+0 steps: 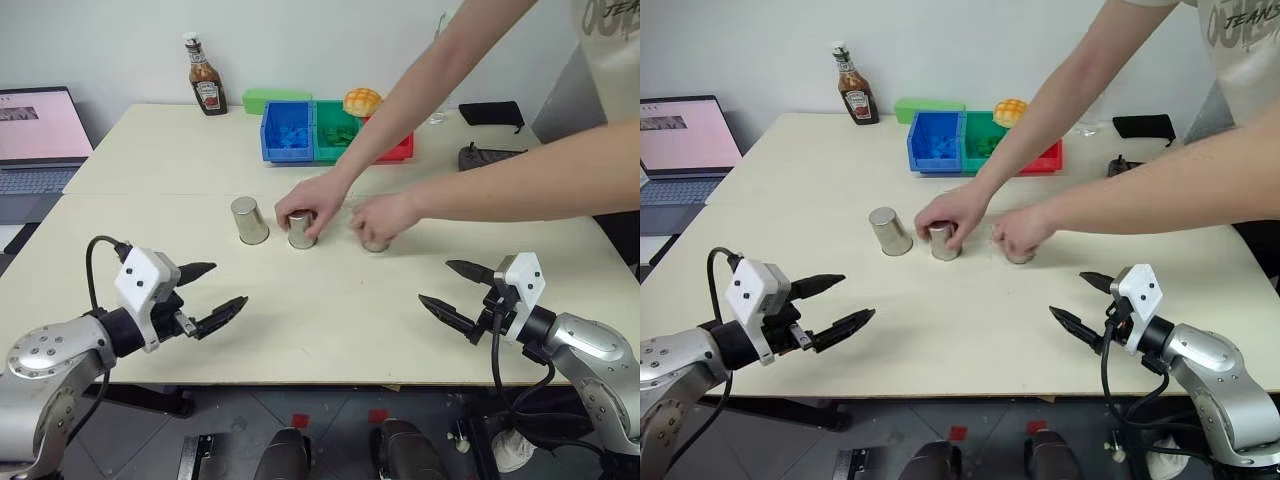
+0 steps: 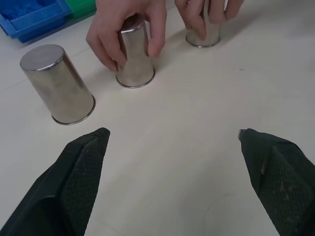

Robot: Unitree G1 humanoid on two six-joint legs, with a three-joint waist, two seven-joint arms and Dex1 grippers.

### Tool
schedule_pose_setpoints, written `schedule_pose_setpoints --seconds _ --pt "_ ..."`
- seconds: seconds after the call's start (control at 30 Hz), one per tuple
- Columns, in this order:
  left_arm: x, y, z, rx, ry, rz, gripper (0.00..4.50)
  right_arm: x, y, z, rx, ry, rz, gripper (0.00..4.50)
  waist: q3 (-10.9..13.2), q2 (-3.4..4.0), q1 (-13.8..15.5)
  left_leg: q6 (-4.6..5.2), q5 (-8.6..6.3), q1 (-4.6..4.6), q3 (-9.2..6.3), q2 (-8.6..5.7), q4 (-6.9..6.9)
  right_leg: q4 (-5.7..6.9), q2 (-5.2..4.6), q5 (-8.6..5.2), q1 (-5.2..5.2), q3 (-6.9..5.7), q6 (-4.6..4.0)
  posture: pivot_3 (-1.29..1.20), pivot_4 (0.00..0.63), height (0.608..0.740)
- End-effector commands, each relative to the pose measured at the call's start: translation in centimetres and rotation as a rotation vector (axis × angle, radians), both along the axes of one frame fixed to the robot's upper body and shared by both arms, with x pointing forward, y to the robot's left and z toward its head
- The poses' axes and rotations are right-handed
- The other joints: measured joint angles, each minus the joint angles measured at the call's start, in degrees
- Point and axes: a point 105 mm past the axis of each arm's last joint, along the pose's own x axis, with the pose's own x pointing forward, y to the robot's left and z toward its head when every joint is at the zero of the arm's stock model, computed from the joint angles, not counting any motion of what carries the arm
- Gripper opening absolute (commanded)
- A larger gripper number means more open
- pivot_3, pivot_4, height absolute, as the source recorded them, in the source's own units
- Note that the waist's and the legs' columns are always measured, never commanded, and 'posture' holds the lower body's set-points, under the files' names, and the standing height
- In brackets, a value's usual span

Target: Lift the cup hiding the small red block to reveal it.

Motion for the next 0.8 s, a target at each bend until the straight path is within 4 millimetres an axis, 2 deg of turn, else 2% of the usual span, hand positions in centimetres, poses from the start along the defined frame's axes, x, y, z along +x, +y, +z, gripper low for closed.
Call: schedule_pose_setpoints --seconds 0.03,0.8 --pt "0.0 -0.1 0.7 0.019 -0.033 -0.014 4.5 0.1 0.2 0.7 0.0 -0.042 0.014 4.49 0.0 0.0 0.0 0.0 0.0 0.0 0.0 0.0 0.0 0.0 0.0 0.0 0.0 0.0 0.0 0.0 0.15 0.74" --pt "0.5 0.4 1.0 -0.02 -0.062 0.064 4.5 0.7 1.1 1.7 0.022 -0.057 0.038 4.49 0.0 0.0 0.0 0.0 0.0 0.0 0.0 0.0 0.0 0.0 0.0 0.0 0.0 0.01 0.0 0.0 0.15 0.74"
